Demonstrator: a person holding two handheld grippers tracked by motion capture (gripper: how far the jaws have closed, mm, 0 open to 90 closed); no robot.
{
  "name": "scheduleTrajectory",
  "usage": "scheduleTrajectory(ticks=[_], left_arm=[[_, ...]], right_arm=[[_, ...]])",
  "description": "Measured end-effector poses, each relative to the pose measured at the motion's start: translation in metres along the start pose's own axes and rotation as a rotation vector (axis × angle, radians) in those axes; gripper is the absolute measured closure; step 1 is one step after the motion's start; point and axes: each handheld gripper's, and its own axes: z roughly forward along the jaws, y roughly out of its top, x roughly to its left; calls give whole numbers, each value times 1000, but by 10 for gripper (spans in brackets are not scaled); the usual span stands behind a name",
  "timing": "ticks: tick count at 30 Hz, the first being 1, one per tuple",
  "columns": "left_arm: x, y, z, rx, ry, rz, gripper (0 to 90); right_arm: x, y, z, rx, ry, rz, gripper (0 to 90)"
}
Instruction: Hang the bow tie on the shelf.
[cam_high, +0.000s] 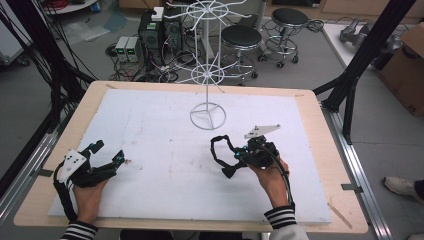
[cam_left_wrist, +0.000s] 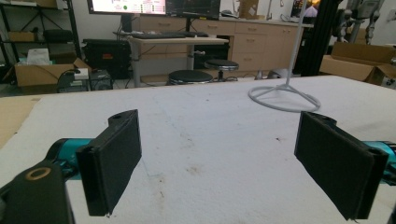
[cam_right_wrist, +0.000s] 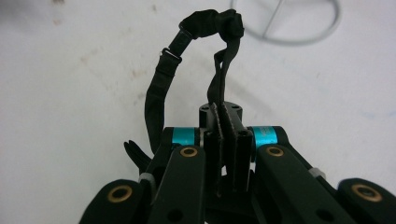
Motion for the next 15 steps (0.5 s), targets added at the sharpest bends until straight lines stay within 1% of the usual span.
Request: scheduleTrajectory(ticks=[1, 2, 3, 6, 9, 10, 11, 13, 14, 15], left_arm=[[0, 0, 0, 0, 0, 0, 152], [0, 0, 0, 0, 0, 0, 152], [0, 0, 0, 0, 0, 0, 152], [0, 0, 0, 0, 0, 1, 152], [0, 0, 0, 2, 1, 5, 152], [0, 0, 0, 2, 0, 5, 152], [0, 0, 0, 2, -1, 6, 152], [0, 0, 0, 1, 1, 2, 152], [0, 0, 0, 0, 1, 1, 152], [0, 0, 0, 0, 1, 1, 152]], right_arm=[[0, 1, -3, -33, -2, -5, 871], [2, 2, -7, -79, -11, -10, 871], [2, 2, -7, -79, -11, -10, 871], [3, 5, -12, -130, -37, -45, 871], [5, 7, -15, -155, -47, -46, 871], [5, 9, -17, -175, -49, -52, 871], [5, 9, -17, -175, -49, -52, 871], [6, 11, -19, -195, -53, -52, 871], [6, 13, -20, -214, -58, -58, 871], [6, 13, -20, -214, -58, -58, 871]])
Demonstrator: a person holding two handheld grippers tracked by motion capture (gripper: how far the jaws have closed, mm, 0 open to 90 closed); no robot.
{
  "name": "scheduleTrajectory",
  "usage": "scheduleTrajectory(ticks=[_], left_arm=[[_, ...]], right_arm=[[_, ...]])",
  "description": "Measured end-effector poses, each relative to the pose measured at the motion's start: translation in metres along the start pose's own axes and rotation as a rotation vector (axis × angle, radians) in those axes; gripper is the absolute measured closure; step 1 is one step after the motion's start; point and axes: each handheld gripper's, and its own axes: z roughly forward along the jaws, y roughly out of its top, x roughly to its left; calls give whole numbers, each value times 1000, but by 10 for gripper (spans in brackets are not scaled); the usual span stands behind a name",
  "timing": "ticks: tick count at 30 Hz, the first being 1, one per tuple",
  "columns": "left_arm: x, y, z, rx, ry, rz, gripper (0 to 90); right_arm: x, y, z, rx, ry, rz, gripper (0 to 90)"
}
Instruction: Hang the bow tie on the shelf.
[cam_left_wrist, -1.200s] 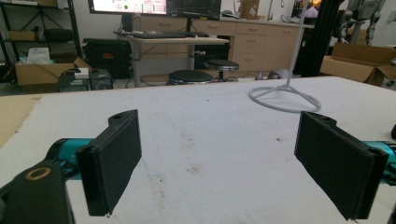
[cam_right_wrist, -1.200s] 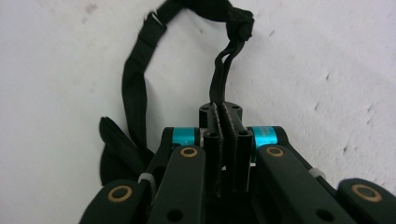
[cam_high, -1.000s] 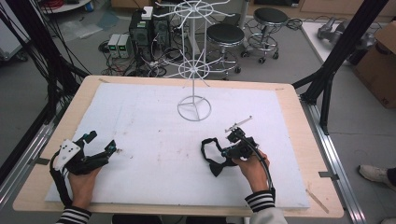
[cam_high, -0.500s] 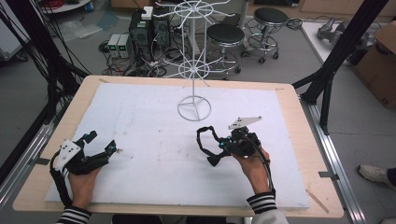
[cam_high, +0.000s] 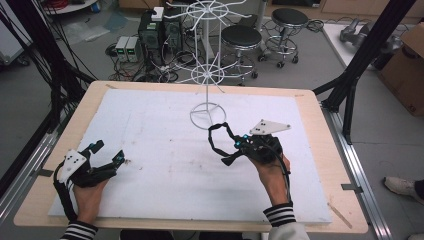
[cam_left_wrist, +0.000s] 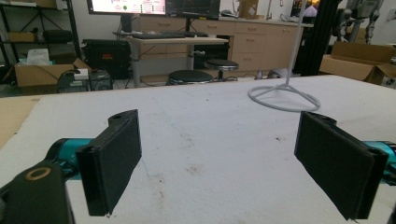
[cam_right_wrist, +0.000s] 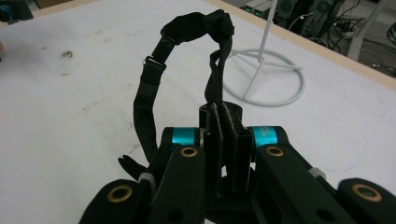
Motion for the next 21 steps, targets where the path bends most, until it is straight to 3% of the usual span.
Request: scheduleTrajectory(ticks=[21], left_arm=[[0, 0, 0, 3, 1, -2, 153]], right_arm=[[-13, 57, -9, -145, -18, 2, 870]])
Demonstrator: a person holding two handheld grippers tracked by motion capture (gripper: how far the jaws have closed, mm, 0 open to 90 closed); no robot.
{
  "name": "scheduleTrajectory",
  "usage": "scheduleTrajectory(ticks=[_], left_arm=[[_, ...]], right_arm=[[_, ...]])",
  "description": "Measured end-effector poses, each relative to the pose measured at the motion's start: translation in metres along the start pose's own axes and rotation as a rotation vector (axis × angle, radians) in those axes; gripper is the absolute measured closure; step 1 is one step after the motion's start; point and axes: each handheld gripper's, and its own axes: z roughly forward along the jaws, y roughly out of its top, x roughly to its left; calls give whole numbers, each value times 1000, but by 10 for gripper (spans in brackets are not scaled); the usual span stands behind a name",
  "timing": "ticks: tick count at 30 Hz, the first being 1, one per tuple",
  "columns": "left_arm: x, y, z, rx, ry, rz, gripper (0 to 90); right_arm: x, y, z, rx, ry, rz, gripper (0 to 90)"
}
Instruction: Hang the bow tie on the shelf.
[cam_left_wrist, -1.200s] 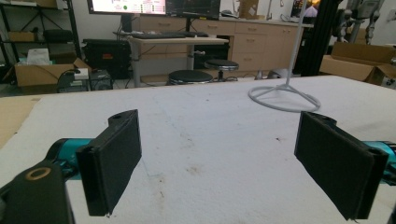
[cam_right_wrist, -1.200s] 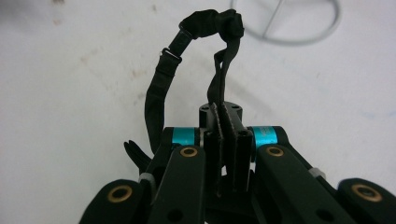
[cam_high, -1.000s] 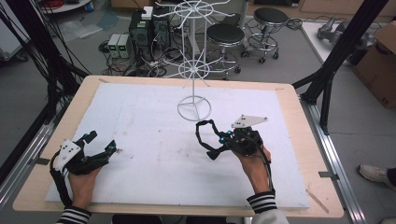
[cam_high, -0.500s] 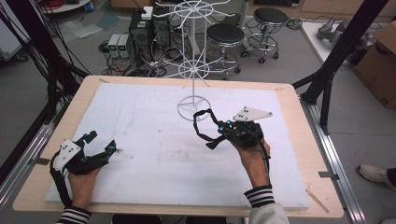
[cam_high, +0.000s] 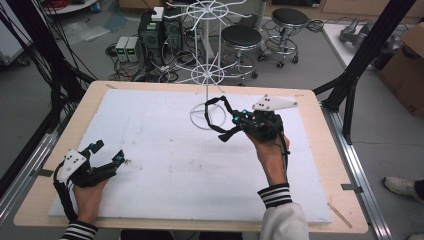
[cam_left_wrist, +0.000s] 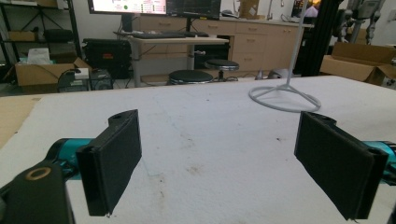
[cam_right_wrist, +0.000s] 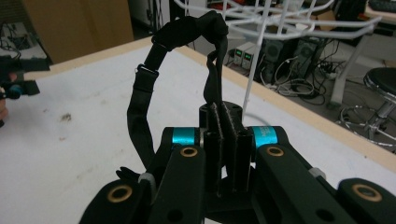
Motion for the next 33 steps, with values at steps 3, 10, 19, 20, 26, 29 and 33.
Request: scheduleTrajectory(ticks=[3, 10, 19, 20, 26, 29, 33], left_arm=[[0, 0, 0, 0, 0, -1, 153], [0, 0, 0, 1, 1, -2, 153], [0, 0, 0, 0, 0, -4, 153], [0, 0, 0, 1, 1, -2, 153], [0, 0, 0, 0, 0, -3, 153], [0, 0, 0, 0, 0, -3, 153], [0, 0, 0, 1, 0, -2, 153]], right_arm=[[-2, 6, 1, -15, -3, -1, 871], [-9, 16, 9, -41, -25, 11, 871], [-23, 18, 21, -52, -56, 46, 870], [-24, 18, 22, -52, -58, 53, 870], [-31, 15, 34, -53, -60, 82, 870], [-34, 13, 40, -54, -65, 92, 870], [-38, 10, 47, -46, -73, 100, 870]])
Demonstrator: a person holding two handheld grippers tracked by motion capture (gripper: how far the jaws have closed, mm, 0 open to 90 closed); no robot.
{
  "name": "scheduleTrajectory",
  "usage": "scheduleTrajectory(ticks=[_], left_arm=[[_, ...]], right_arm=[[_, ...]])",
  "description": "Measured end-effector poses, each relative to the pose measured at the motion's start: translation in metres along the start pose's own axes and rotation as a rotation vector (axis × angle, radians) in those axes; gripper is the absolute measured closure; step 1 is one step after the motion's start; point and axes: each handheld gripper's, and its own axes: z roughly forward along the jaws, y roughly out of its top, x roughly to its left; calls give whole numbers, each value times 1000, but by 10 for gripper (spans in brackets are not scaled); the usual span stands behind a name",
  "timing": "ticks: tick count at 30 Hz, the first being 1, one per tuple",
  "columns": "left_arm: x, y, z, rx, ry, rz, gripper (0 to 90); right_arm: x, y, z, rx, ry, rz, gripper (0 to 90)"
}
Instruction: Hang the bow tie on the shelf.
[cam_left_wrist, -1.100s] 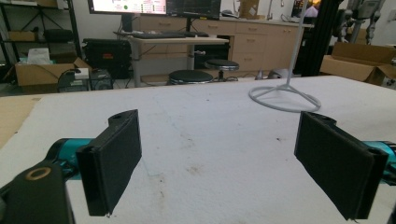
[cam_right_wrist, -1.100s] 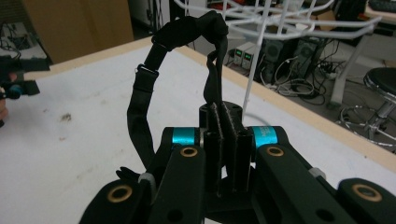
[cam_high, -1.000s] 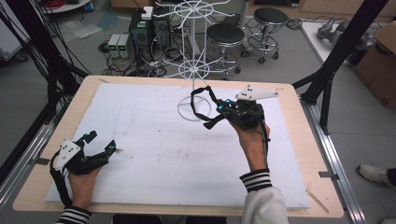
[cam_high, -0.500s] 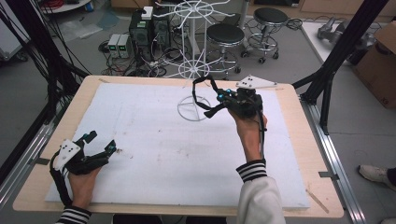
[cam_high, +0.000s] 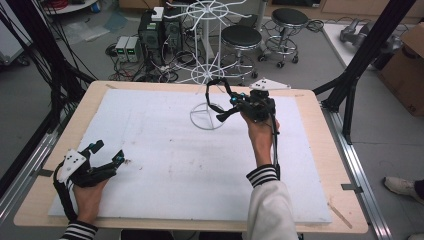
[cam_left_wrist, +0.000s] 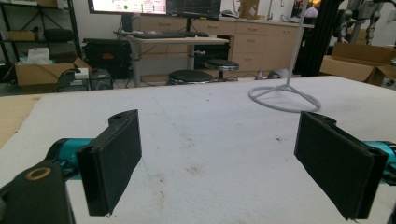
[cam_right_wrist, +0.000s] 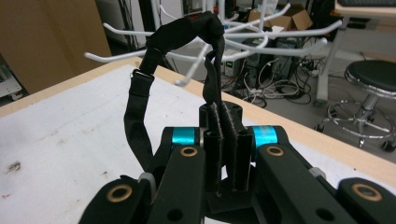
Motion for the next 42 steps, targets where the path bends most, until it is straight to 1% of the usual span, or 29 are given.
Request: scheduleTrajectory(ticks=[2, 7, 13, 14, 21, 28, 33, 36, 38, 39, 40, 42], left_arm=[[0, 0, 0, 0, 0, 0, 153], [0, 0, 0, -1, 1, 0, 153], [0, 0, 0, 0, -1, 3, 153], [0, 0, 0, -1, -1, 2, 153], [0, 0, 0, -2, -1, 0, 153], [0, 0, 0, -2, -1, 0, 153], [0, 0, 0, -1, 0, 0, 153], [0, 0, 0, -1, 1, 1, 153], [0, 0, 0, -2, 0, 3, 153], [0, 0, 0, -2, 0, 3, 153], [0, 0, 0, -2, 1, 3, 153], [0, 0, 0, -2, 0, 3, 153]], right_arm=[[-3, -2, 3, 11, -2, 20, 870], [-7, -5, 9, 31, -4, 36, 869], [-8, -8, 16, 50, -7, 42, 869], [-7, -8, 18, 56, -15, 46, 869], [-6, -12, 27, 86, -16, 43, 868], [-3, -12, 31, 109, -22, 20, 854], [-2, -13, 32, 131, -35, 5, 756], [-2, -13, 30, 125, -44, -2, 681], [-1, -13, 27, 123, -60, -6, 543], [0, -13, 26, 123, -66, -7, 514], [0, -13, 23, 121, -71, -19, 471], [1, -13, 19, 122, -83, -33, 317]])
